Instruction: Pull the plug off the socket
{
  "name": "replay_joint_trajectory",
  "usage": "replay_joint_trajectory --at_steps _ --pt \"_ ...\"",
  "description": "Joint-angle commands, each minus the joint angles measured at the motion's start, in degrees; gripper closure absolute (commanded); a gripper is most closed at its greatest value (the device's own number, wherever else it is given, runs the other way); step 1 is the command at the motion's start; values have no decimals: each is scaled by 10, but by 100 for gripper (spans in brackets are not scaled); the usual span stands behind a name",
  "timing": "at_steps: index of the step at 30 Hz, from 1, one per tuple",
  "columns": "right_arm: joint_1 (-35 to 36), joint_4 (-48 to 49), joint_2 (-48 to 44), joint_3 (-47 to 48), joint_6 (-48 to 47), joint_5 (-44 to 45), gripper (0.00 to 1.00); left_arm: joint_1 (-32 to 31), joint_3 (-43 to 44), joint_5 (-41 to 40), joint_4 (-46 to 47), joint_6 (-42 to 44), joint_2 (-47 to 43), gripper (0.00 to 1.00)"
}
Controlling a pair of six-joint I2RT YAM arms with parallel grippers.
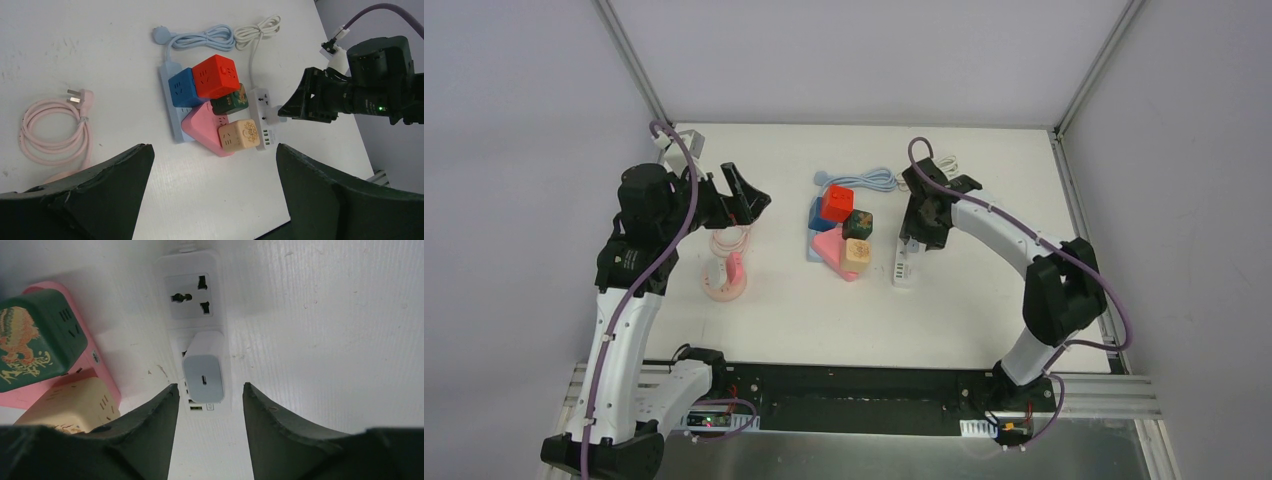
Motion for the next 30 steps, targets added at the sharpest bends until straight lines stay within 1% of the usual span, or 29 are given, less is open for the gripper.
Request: replay_joint_trajectory --at_steps 1,7,9,11,12,13,15,18,21,23,26,27,29,30 --pt "2 22 23 1 -31 -3 47 6 -2 13 27 -1 2 1" --pt "3 37 46 12 -59 2 49 6 -3 17 32 -7 5 1" --pt "3 38 48 9 -64 9 56 6 -10 30 42 -14 6 1" --pt "2 36 46 4 -62 22 69 5 -24 70 61 -18 11 1" --pt "3 35 41 0 -62 28 74 5 -33 88 74 -29 15 1" --pt "3 35 35 -6 -63 29 77 4 -45 108 89 -45 20 2" --pt "3 33 22 -17 -65 28 79 -5 -74 140 128 -82 28 4" --pt "4 15 -2 -36 -60 23 80 -56 -102 127 165 -109 40 4" --pt "5 -8 -37 -71 -38 32 80 -143 -108 80 172 -108 66 4" --pt "6 -17 -66 -97 -21 25 79 -190 -114 74 197 -127 95 6" --pt "8 6 -112 -148 -6 -9 71 -264 -117 60 246 -140 149 12" --pt "8 21 -123 -164 -2 -16 67 -287 -118 48 264 -136 160 12" --pt "8 30 -133 -179 13 -10 49 -329 -118 19 292 -128 182 12" --pt "8 30 -133 -178 16 -7 42 -344 -114 12 296 -126 195 12"
